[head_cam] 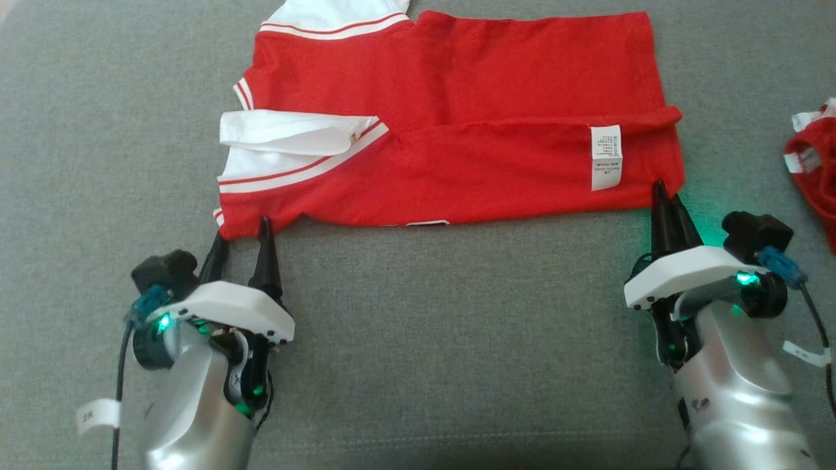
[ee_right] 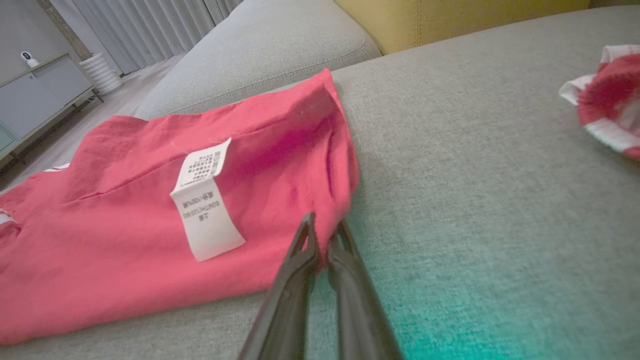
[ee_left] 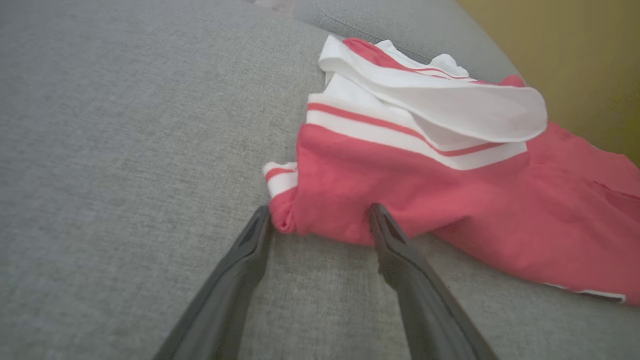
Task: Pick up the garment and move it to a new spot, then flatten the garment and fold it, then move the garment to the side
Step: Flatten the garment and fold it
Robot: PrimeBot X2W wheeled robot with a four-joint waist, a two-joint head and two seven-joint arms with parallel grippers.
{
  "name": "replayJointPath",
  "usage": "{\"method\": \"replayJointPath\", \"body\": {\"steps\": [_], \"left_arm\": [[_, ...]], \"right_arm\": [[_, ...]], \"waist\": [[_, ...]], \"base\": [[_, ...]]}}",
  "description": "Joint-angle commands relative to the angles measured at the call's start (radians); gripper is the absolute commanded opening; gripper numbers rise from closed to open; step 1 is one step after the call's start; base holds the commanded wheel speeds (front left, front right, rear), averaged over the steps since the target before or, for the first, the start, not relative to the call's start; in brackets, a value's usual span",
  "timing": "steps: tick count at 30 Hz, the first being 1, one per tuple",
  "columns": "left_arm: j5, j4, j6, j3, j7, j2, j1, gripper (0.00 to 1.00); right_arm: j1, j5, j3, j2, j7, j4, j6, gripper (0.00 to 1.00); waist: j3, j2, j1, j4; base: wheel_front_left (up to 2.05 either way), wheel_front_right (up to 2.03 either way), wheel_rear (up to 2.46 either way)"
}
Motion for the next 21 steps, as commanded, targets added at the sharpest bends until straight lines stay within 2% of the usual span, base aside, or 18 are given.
{"method": "replayJointPath", "body": {"steps": [1,3,4,6,8,10,11,16,21], "left_arm": [[-0.008,-0.016,-0.007,0.025,-0.005,0.019,-0.03,1.0],[-0.018,-0.004,-0.016,0.026,-0.006,0.019,-0.035,1.0],[-0.026,0.0,-0.022,0.029,-0.006,0.019,-0.037,0.87],[-0.03,0.002,-0.031,0.033,-0.006,0.019,-0.039,0.53],[-0.029,0.0,-0.036,0.04,-0.006,0.019,-0.041,0.42],[-0.031,-0.007,-0.046,0.046,-0.006,0.019,-0.041,0.17],[-0.027,-0.01,-0.05,0.047,-0.006,0.019,-0.041,0.0],[-0.011,-0.019,-0.053,0.071,-0.006,0.019,-0.029,0.0],[-0.004,-0.048,-0.049,0.102,-0.006,0.019,0.062,0.0]], "right_arm": [[-0.017,0.002,0.025,0.003,-0.004,-0.032,0.007,0.0],[-0.021,0.004,0.03,0.003,-0.004,-0.038,0.007,0.0],[-0.022,0.005,0.032,0.003,-0.004,-0.04,0.007,0.0],[-0.022,0.008,0.036,0.003,-0.004,-0.043,0.007,0.0],[-0.02,0.009,0.037,0.003,-0.004,-0.047,0.007,0.0],[-0.019,0.011,0.038,0.003,-0.004,-0.049,0.007,0.0],[-0.018,0.013,0.038,0.003,-0.004,-0.05,0.007,0.0],[-0.007,0.018,0.03,0.003,-0.004,-0.054,0.007,0.0],[0.056,0.023,0.012,0.003,-0.004,-0.038,0.007,0.0]], "waist": [[0.002,0.0,0.0,-0.002],[0.003,0.0,0.0,-0.004],[0.003,0.0,0.0,-0.005],[0.001,0.0,0.0,-0.006],[0.001,0.0,0.0,-0.005],[0.001,0.0,0.0,-0.004],[0.002,0.0,0.0,-0.004],[-0.022,0.0,0.0,-0.001],[-0.13,0.0,0.0,0.0]], "base": [[0.0,0.0,0.0],[0.0,0.0,0.0],[0.0,0.0,0.0],[0.0,0.0,0.0],[0.0,0.0,0.0],[0.0,0.0,0.0],[0.0,0.0,0.0],[0.0,0.0,0.0],[0.0,0.0,0.0]]}}
